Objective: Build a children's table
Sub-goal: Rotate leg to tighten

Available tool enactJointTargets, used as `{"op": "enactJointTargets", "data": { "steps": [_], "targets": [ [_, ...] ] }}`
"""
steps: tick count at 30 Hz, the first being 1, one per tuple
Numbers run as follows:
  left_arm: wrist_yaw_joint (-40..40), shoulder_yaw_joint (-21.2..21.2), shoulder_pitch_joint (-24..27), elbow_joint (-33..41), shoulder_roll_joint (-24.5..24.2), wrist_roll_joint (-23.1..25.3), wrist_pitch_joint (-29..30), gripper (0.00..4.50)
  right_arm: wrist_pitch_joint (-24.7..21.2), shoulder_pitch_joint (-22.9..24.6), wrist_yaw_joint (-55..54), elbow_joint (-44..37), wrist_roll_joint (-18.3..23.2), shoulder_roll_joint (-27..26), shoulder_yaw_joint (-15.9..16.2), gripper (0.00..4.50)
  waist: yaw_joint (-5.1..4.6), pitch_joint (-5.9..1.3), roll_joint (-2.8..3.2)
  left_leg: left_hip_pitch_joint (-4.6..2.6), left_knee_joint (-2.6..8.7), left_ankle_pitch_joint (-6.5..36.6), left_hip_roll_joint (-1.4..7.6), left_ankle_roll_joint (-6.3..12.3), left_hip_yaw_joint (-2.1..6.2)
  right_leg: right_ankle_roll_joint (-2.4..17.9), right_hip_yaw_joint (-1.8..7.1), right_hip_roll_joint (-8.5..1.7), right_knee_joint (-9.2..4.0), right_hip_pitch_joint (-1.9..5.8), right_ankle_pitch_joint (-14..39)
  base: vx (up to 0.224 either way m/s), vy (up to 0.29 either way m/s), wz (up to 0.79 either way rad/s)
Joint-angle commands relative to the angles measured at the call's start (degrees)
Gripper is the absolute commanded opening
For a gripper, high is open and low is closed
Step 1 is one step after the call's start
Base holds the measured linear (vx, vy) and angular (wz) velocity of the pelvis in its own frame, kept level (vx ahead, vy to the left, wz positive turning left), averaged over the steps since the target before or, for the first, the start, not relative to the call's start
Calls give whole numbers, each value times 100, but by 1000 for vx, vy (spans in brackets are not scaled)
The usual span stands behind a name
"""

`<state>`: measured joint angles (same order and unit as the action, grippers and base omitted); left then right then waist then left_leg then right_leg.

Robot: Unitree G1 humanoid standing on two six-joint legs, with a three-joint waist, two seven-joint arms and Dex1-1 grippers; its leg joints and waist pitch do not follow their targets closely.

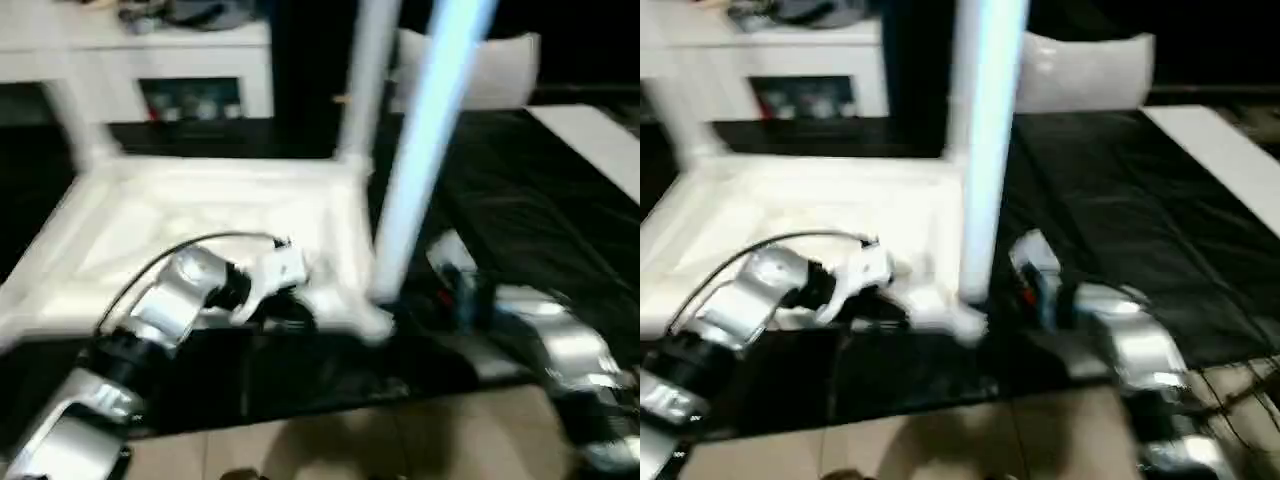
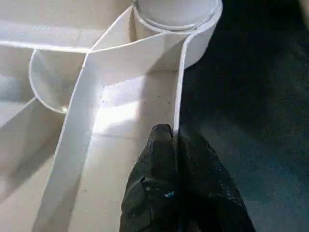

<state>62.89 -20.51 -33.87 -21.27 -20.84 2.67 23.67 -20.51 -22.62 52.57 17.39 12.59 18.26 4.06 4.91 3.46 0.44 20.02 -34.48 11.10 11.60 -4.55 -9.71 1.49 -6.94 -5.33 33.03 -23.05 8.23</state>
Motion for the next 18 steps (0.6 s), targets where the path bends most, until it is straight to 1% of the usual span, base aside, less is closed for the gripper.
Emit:
{"op": "enactJointTargets", "data": {
  "steps": [1, 2, 3, 4, 5, 6, 7, 8, 9, 10, 11, 12, 13, 14, 15, 16, 17, 18],
  "targets": [
    [-395, 90, -282, 257, 554, -292, 113, 0, -245, -119, -499, 184, -87, -392, 299, 193, -11, -375, -29, 2, 448, 1524, 94, 56, 84, 356, 190, -363, -553, 303, 3154, 0, 0, 0],
    [-687, 166, -350, 154, 712, -264, 149, 0, -283, -182, -821, 282, -130, -537, 239, 193, -50, -373, -29, 13, 445, 1457, 90, 98, 65, 422, 210, -343, -541, 281, 3001, 0, 0, 0],
    [-925, 222, -410, 58, 841, -237, 154, 0, -308, -250, -1152, 392, -171, -676, 166, 193, -53, -382, -22, 7, 439, 1440, 86, 94, 70, 451, 206, -346, -529, 283, 2962, 0, 0, 0],
    [-1268, 276, -475, -38, 1014, -162, 135, 0, -270, -360, -1697, 575, -300, -890, 45, 192, -66, -397, -28, 3, 434, 1389, 76, 119, 60, 468, 211, -342, -538, 285, 2912, 0, 0, 0],
    [-1331, 286, -486, -54, 1046, -147, 132, 0, -262, -380, -1799, 610, -327, -931, 21, 191, -90, -393, -26, 11, 434, 1326, 79, 105, 56, 529, 223, -335, -514, 269, 2800, 0, 0, 0],
    [-1547, 335, -525, -115, 1154, -117, 74, 0, -190, -431, -2074, 705, -391, -1030, -45, 191, -85, -406, -30, 2, 426, 1303, 72, 110, 54, 532, 220, -338, -515, 279, 2772, 0, 0, 0],
    [-1768, 370, -537, -95, 1306, -32, 27, 0, -67, -483, -2596, 846, -512, -1225, -217, 191, -83, -430, -41, 15, 432, 1113, 95, 150, 45, 625, 252, -350, -460, 286, 2457, 0, 0, 0],
    [-1799, 376, -537, -85, 1326, -21, 31, 0, -49, -490, -2674, 866, -528, -1251, -243, 191, -81, -425, -31, 26, 434, 1077, 96, 159, 44, 635, 251, -345, -458, 292, 2407, 0, 0, 0],
    [-1880, 383, -523, -43, 1372, 19, 18, 0, 25, -495, -2824, 915, -522, -1333, -333, 191, -72, -447, -34, 29, 435, 993, 102, 182, 41, 669, 261, -347, -427, 308, 2236, 0, 0, 0],
    [-1862, 348, -514, -31, 1352, 47, -46, 0, 76, -470, -2875, 902, -532, -1344, -354, 225, -67, -453, -28, 33, 436, 930, 109, 191, 44, 707, 267, -345, -404, 313, 2099, 0, 0, 0],
    [-1853, 314, -503, -12, 1329, 79, -83, 0, 111, -447, -2956, 887, -530, -1362, -389, 260, -61, -463, -14, 38, 435, 819, 121, 215, 44, 794, 280, -339, -365, 320, 1806, 0, 0, 0],
    [-1843, 292, -493, -10, 1298, 106, -123, 0, 139, -420, -2997, 862, -489, -1381, -447, 263, -62, -473, -9, 46, 431, 757, 119, 233, 43, 847, 287, -333, -339, 329, 1632, 0, 0, 0],
    [-1774, 243, -482, -44, 1209, 127, -213, 0, 167, -365, -3051, 790, -440, -1415, -535, 263, -58, -483, 14, 39, 423, 617, 124, 278, 34, 1010, 302, -330, -294, 329, 1233, 0, 0, 0],
    [-1723, 223, -476, -61, 1163, 128, -251, 0, 189, -339, -3057, 756, -429, -1423, -563, 281, -41, -500, 9, 47, 411, 523, 120, 317, 28, 1086, 312, -335, -261, 345, 1013, 0, 0, 0],
    [-1705, 223, -474, -80, 1134, 126, -265, 0, 236, -317, -3047, 730, -415, -1426, -580, 281, -26, -505, 29, 48, 409, 474, 123, 335, 29, 1118, 314, -335, -247, 344, 917, 0, 0, 0],
    [-1695, 233, -470, -95, 1109, 126, -283, 0, 268, -288, -2998, 688, -393, -1415, -586, 302, -14, -516, 12, 66, 397, 354, 123, 375, 26, 1168, 316, -327, -212, 356, 695, 0, 0, 0],
    [-1622, 231, -459, -106, 1056, 124, -318, 0, 341, -227, -2909, 594, -414, -1365, -542, 308, 1, -511, 26, 72, 391, 309, 123, 411, 20, 1211, 319, -321, -200, 349, 567, 0, 0, 0],
    [-1583, 229, -454, -112, 1028, 123, -337, 0, 377, -195, -2868, 545, -433, -1335, -515, 316, 1, -511, 26, 72, 391, 309, 123, 411, 20, 1211, 319, -321, -200, 349, 567, 0, 0, 0]
  ]
}}
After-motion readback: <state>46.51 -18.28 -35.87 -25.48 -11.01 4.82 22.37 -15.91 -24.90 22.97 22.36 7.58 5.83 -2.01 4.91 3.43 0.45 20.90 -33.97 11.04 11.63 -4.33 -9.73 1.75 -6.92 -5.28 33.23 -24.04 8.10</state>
